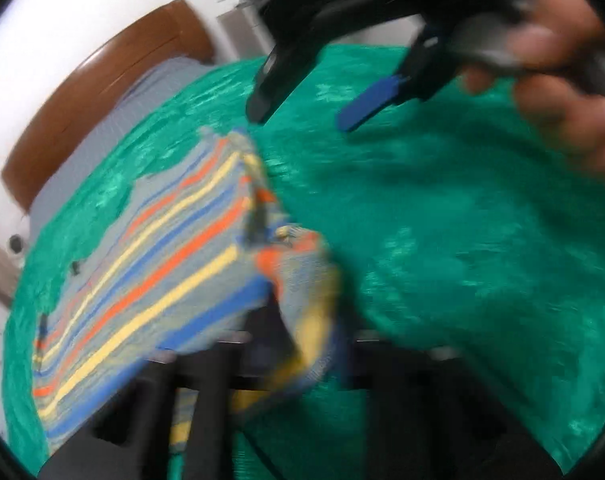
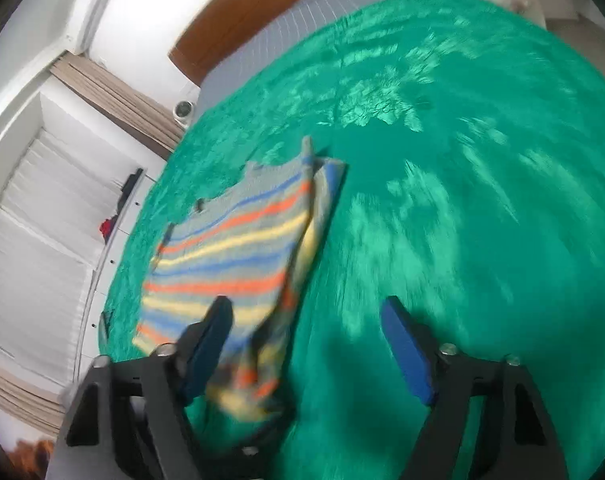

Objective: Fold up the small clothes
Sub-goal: 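Grasp the sweater edge with the left gripper while the right gripper grasps it too, then fold the sweater in half with both grippers and release it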

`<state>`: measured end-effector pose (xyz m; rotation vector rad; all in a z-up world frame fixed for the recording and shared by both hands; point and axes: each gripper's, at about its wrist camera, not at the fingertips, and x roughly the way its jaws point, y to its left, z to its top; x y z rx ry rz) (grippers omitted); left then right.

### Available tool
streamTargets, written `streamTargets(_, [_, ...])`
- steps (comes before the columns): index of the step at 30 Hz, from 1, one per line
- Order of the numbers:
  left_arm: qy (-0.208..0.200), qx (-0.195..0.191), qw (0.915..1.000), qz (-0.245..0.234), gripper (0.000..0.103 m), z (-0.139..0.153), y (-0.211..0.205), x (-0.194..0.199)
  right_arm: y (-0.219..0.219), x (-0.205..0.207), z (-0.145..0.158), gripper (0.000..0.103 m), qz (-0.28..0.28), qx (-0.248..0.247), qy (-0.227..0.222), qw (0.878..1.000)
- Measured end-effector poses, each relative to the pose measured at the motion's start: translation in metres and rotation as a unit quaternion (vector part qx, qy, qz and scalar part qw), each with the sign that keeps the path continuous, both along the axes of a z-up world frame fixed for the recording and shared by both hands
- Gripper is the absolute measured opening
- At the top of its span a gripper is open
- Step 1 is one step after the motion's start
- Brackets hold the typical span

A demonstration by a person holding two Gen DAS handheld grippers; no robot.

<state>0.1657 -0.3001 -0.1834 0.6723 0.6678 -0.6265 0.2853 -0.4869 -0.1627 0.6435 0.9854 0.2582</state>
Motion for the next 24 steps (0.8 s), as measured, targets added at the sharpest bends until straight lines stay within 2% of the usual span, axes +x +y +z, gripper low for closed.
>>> streamTargets(4, [0.02, -0.048, 0.9986, -0.001, 0.009, 0.01, 0.014, 0.006, -0.003, 0.058, -0.03, 0.064, -0.034, 0.077, 0.024, 0.996])
streamTargets(5, [0.021, -0.055, 0.9983, -0.003, 0.008, 0.012, 0.017, 0.006, -0.001, 0.067, -0.035, 0.053, -0.04, 0.09, 0.026, 0.995])
streamTargets(6, [0.021, -0.063, 0.9978, -0.004, 0.008, 0.014, 0.02, 0.006, 0.001, 0.076, -0.039, 0.031, -0.043, 0.101, 0.029, 0.994])
streamTargets(8, [0.022, -0.086, 0.9961, -0.001, 0.007, 0.022, 0.031, 0.005, 0.008, 0.086, -0.037, 0.01, -0.05, 0.088, 0.034, 0.994])
streamTargets(12, [0.025, -0.151, 0.9876, 0.033, 0.007, 0.047, 0.072, 0.007, 0.033, 0.087, 0.007, 0.01, -0.022, 0.045, -0.015, 0.999])
streamTargets(15, [0.034, -0.211, 0.9737, 0.079, 0.007, 0.07, 0.119, 0.012, 0.069, 0.094, 0.042, 0.01, 0.013, 0.029, -0.041, 0.999])
streamTargets(17, [0.034, -0.236, 0.9647, 0.111, 0.007, 0.082, 0.152, 0.014, 0.102, 0.106, 0.058, 0.01, 0.038, 0.028, -0.049, 0.998])
streamTargets(20, [0.046, -0.265, 0.9489, 0.166, 0.007, 0.088, 0.203, 0.023, 0.163, 0.128, 0.07, 0.01, 0.078, 0.019, -0.057, 0.995])
streamTargets(24, [0.066, -0.287, 0.9228, 0.248, 0.007, 0.079, 0.267, 0.041, 0.233, 0.156, 0.062, 0.01, 0.112, 0.024, -0.047, 0.992])
